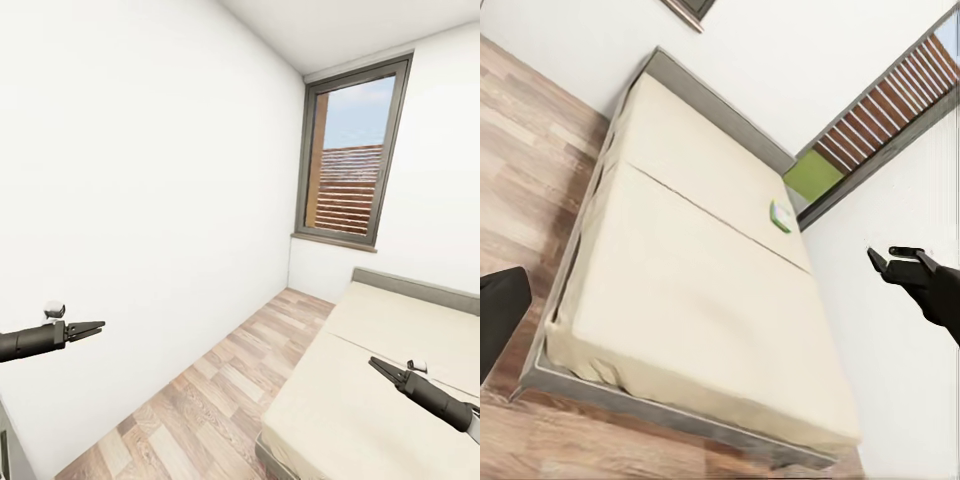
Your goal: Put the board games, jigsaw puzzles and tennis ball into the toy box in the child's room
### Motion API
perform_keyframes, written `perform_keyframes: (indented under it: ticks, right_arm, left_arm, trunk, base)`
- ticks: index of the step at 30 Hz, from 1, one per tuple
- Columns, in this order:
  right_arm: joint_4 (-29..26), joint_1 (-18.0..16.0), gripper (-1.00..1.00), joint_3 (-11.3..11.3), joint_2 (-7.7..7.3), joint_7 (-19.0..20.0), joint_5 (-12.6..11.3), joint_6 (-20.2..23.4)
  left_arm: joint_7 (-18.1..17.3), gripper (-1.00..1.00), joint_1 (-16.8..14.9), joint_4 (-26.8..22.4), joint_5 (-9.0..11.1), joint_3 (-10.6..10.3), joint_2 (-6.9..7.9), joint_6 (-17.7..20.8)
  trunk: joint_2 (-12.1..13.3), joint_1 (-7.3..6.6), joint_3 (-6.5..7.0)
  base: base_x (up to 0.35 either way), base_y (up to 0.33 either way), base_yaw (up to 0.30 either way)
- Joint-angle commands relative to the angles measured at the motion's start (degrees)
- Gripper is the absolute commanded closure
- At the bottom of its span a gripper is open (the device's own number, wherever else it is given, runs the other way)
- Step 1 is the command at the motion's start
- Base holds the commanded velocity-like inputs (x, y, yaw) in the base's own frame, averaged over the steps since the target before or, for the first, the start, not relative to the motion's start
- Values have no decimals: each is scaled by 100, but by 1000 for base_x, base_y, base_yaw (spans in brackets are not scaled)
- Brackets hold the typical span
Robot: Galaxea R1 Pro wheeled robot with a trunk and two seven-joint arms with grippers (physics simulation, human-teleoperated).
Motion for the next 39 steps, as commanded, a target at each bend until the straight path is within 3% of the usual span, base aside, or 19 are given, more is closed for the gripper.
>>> perform_keyframes:
  ticks: [1, 39]
  right_arm:
    - [3, -3, -100, -34, 3, 15, 28, 60]
    - [1, -3, -100, -61, 1, -30, 28, 69]
  left_arm:
    - [-39, -100, 0, -4, -37, 9, -1, 60]
    - [-39, -100, -2, -4, -37, 9, -8, 60]
  trunk:
    - [-5, 2, -8]
    - [-5, 2, -189]
  base:
    - [0, 0, -246]
    - [0, 0, -246]
